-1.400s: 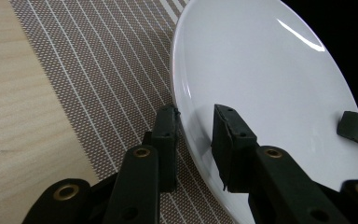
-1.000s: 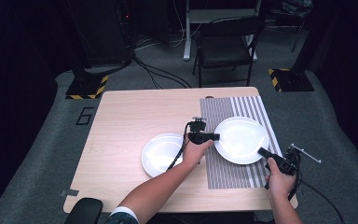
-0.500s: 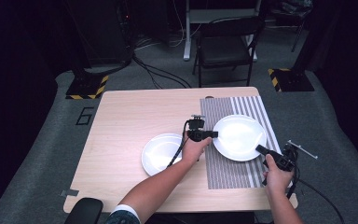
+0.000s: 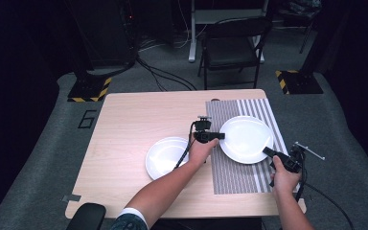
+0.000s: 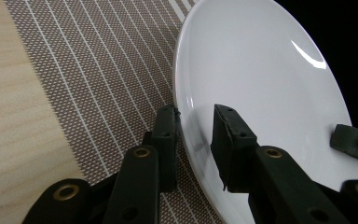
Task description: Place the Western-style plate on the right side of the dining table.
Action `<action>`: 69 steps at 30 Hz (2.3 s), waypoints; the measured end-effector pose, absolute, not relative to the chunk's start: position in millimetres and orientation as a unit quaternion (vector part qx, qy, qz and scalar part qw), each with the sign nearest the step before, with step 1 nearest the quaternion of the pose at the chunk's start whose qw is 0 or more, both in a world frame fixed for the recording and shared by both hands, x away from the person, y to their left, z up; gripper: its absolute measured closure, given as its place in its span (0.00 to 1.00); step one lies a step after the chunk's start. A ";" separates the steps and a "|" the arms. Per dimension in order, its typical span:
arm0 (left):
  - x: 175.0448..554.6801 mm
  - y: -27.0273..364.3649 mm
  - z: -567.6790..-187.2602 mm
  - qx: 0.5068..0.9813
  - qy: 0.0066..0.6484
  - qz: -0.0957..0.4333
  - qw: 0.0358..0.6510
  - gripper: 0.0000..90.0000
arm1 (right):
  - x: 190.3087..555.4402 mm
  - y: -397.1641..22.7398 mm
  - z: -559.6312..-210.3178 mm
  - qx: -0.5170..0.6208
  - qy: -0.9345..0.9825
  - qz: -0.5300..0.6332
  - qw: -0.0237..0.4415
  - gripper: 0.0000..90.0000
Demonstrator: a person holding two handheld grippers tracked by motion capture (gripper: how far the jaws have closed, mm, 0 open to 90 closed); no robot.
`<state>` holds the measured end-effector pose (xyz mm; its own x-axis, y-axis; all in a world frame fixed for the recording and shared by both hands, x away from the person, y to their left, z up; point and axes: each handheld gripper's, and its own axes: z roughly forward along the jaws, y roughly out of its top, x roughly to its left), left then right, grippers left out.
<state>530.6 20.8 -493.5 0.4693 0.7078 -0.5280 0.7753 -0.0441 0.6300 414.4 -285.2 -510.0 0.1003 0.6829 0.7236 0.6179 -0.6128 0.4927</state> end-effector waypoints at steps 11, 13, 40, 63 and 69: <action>535.0 18.0 -502.9 0.719 0.524 -0.041 0.454 0.79 | 424.5 -286.8 -512.4 0.746 0.443 0.496 0.039 0.88; 535.3 17.6 -504.1 0.719 0.525 -0.043 0.453 0.79 | 425.2 -287.2 -513.5 0.746 0.445 0.494 0.040 0.88; 538.0 16.5 -514.0 0.726 0.533 -0.040 0.432 0.79 | 440.1 -284.9 -521.0 0.751 0.470 0.460 0.061 0.85; 539.8 12.9 -518.4 0.717 0.550 -0.051 0.426 0.79 | 442.9 -281.3 -522.0 0.764 0.460 0.446 0.070 0.81; 540.6 11.9 -518.3 0.716 0.551 -0.050 0.425 0.79 | 444.3 -281.0 -523.3 0.768 0.456 0.444 0.070 0.81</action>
<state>540.6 11.9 -518.3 0.3882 0.7471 -0.5397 0.8315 -0.0315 0.5546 444.3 -281.0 -523.3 0.1900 0.7633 0.6175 0.6388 -0.5737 0.5126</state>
